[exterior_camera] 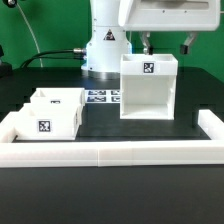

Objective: Assemble drawer

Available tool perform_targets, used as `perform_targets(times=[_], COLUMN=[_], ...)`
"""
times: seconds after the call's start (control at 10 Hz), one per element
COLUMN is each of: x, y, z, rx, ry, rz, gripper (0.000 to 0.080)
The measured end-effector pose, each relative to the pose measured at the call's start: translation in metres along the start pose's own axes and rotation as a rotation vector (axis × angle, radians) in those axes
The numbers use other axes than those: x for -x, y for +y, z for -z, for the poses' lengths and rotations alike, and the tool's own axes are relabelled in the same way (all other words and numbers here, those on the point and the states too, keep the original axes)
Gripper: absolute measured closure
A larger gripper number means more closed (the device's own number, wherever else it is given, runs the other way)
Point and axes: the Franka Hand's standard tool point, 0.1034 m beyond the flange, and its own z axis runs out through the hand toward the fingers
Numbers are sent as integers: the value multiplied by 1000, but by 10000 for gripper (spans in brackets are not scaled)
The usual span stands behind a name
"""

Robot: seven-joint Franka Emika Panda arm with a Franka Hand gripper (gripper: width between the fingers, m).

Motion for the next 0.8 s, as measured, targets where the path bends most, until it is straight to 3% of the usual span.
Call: perform_targets(times=[0.2, 0.6, 0.8], x=[4, 7, 12], y=[-5, -4, -6], z=[-9, -12, -20], rx=[-34, -32, -74], ry=[35, 32, 60], rz=[-72, -59, -180], gripper=[150, 150, 150])
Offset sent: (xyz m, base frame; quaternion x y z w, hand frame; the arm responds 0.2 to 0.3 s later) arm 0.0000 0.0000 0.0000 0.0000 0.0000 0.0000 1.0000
